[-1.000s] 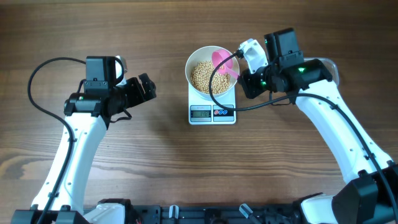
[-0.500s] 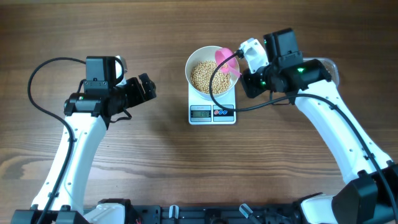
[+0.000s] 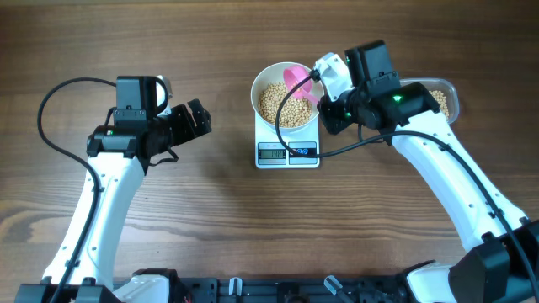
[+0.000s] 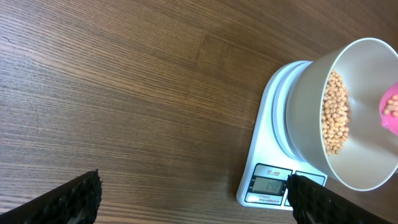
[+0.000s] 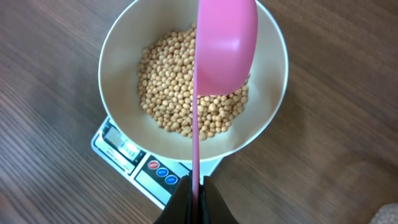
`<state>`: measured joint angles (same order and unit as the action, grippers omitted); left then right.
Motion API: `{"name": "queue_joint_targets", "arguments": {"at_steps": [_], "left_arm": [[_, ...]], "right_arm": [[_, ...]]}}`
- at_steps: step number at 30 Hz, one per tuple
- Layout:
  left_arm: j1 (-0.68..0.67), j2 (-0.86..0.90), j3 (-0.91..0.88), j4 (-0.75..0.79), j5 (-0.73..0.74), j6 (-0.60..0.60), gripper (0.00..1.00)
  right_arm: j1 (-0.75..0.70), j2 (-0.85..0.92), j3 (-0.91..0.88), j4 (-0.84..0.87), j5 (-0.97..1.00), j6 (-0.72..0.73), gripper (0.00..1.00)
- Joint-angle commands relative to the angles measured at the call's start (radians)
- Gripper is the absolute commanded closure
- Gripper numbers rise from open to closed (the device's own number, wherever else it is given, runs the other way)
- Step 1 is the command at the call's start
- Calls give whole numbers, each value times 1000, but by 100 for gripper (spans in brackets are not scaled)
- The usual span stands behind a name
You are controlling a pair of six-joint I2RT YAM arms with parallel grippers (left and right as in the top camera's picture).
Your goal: Scoop item into bowl and weigh 150g on scale
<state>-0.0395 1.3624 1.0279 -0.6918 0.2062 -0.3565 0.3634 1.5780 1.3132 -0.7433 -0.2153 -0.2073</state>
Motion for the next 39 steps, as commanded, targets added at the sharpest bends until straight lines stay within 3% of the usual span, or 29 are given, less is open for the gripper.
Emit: {"name": "queue_joint_targets", "arguments": {"at_steps": [1,14,39], "left_arm": [[-2,7,19,3,-2,8,0],[-2,7,19,3,-3,8,0],[-2,7,19,3,-3,8,0]], "right_arm": [[0,-23,16,4,25,-48,95],[18,-23,16,0,85,-108,96],[37,-23,16,0,88,-92,96]]}}
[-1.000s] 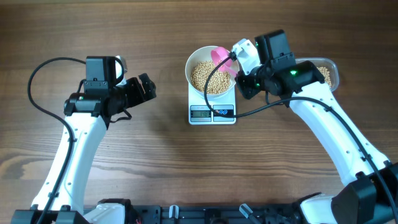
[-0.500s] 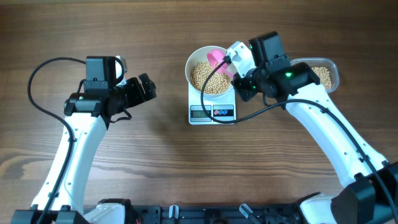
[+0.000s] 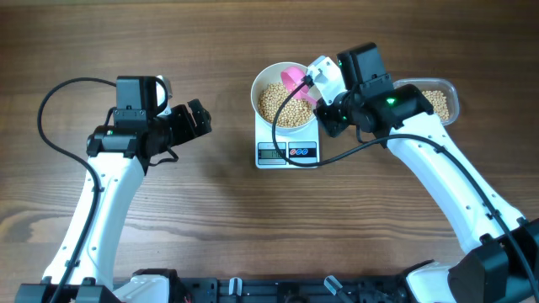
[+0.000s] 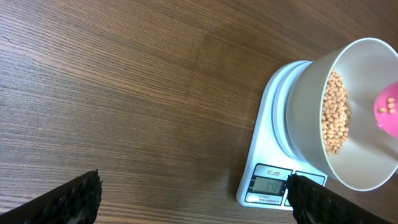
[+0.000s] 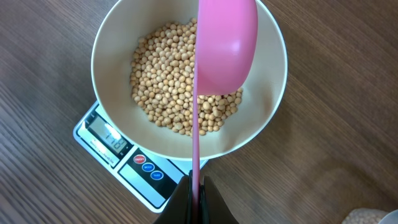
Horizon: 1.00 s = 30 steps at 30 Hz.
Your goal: Scoop item into bowl and weigh 150g on scale
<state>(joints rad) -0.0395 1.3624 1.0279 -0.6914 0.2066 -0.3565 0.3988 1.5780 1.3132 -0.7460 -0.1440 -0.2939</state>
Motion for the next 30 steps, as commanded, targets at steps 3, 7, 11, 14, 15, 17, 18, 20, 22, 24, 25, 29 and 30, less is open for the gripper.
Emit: {"name": "queue_joint_targets", "arguments": {"at_steps": [3,7,11,14,15,17,18,20,22,24,25,29,30], "left_arm": [[-2,7,19,3,-3,8,0],[-2,7,19,3,-3,8,0],[-2,7,19,3,-3,8,0],[-2,7,19,3,-3,8,0],[-2,7,19,3,-3,8,0],[-2,7,19,3,-3,8,0],[-2,7,19,3,-3,8,0],[-2,7,19,3,-3,8,0],[-2,7,19,3,-3,8,0],[-2,7,19,3,-3,8,0],[-2,7,19,3,-3,8,0],[-2,7,19,3,-3,8,0],[-2,7,19,3,-3,8,0]], "right_arm": [[1,-23,16,2,16,-5,95],[1,-23,16,2,16,-5,96],[1,-23,16,2,17,-5,96],[1,-23,16,3,17,-5,96],[1,-23,16,5,17,-5,96],[1,-23,16,10,16,-5,96],[1,-23,16,11,17,-5,96],[1,-23,16,14,17,-5,96],[1,-23,16,21,17,-5,96],[1,-23,16,28,17,-5,96],[1,-23,16,31,16,-5,96],[1,-23,16,32,17,-5,96],[1,-23,16,32,17,-5,96]]}}
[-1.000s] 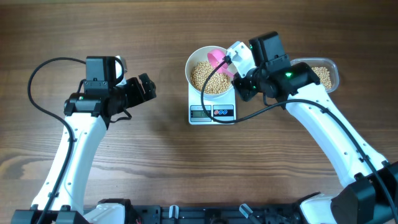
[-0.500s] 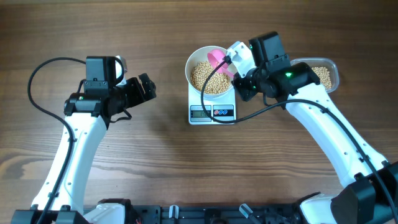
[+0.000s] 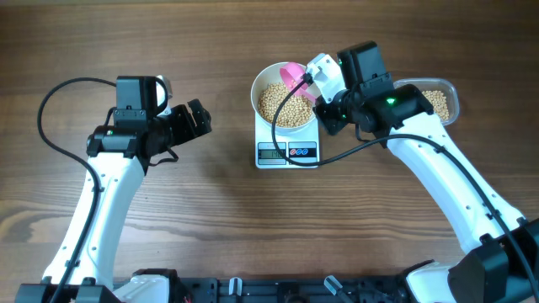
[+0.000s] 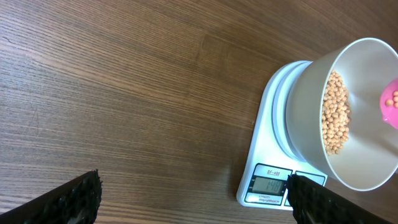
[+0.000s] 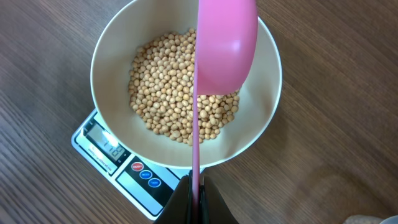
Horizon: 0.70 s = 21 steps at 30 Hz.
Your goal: Scoop item into bowl and weigh 150g on scale
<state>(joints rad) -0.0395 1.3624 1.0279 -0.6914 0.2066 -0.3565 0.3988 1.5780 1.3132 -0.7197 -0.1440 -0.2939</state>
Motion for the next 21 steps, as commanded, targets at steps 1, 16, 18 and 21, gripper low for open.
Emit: {"name": "queue_joint_targets", "arguments": {"at_steps": [1,16,18,21], "left_arm": [[-2,7,19,3,-3,8,0],[-2,7,19,3,-3,8,0],[-2,7,19,3,-3,8,0],[-2,7,19,3,-3,8,0]], "right_arm": [[1,-23,16,5,17,-5,96],[18,-23,16,-32,89,-72,96],[20,-23,16,-33,92,-72,96],[23,-23,16,-29,92,-73,96]]}}
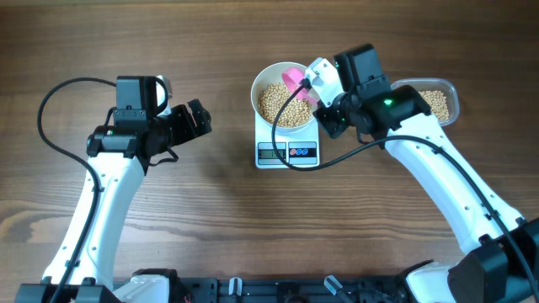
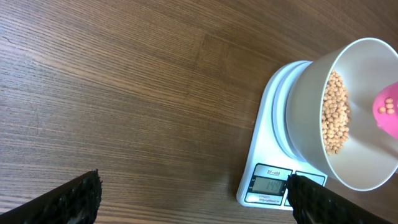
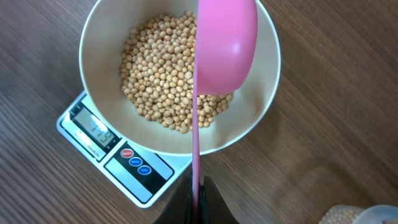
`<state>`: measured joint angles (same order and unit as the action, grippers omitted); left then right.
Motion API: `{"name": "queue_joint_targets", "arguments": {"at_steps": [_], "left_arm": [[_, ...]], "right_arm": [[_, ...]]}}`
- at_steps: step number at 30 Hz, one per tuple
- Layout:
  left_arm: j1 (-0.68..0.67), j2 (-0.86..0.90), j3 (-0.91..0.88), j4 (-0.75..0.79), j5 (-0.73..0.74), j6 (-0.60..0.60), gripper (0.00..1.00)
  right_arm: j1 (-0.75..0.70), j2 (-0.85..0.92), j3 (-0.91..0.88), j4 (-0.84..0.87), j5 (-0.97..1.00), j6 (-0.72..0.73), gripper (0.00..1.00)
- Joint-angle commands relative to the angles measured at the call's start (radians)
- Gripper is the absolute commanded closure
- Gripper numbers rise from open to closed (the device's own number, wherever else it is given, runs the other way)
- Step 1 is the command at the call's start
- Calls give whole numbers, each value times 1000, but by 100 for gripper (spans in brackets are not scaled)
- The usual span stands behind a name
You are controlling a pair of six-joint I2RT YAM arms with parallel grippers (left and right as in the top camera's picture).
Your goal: Scoop item into bowl and weigh 150g on scale
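A white bowl [image 1: 268, 87] of soybeans [image 3: 158, 74] stands on a small white scale [image 1: 288, 152]; its display [image 2: 273, 185] seems to read 149. My right gripper [image 3: 196, 193] is shut on the handle of a pink scoop [image 3: 225, 43], whose head hangs over the bowl's right side with a few beans in it [image 2: 389, 106]. My left gripper [image 2: 193, 193] is open, low over bare wood left of the scale, holding nothing.
A clear container of soybeans [image 1: 440, 101] sits at the far right behind my right arm [image 1: 421, 160]. The wooden table [image 1: 219, 210] lies bare between the arms. A cable [image 1: 50, 109] loops from the left arm.
My right gripper with the scoop has shifted a little; in its view the bowl and scale now lie further left. The left arm has not moved.
The scoop was over the bowl at every moment, gripped by my right gripper, with the left gripper open and still. The scoop's head moved slightly within the bowl's right side. The display reads about 149 now.
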<state>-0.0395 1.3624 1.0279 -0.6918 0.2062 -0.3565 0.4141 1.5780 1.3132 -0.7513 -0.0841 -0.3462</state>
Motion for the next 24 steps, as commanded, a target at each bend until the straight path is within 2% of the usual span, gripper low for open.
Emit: {"name": "queue_joint_targets", "arguments": {"at_steps": [1,17,21,24], "left_arm": [[-2,7,19,3,-3,8,0],[-2,7,19,3,-3,8,0],[-2,7,19,3,-3,8,0],[-2,7,19,3,-3,8,0]], "right_arm": [[12,-24,16,5,32,-21,96],[68,-24,16,14,174,-99,96],[67,-24,16,20,159,-88,96],[66,-24,16,42,119,-2,96]]}}
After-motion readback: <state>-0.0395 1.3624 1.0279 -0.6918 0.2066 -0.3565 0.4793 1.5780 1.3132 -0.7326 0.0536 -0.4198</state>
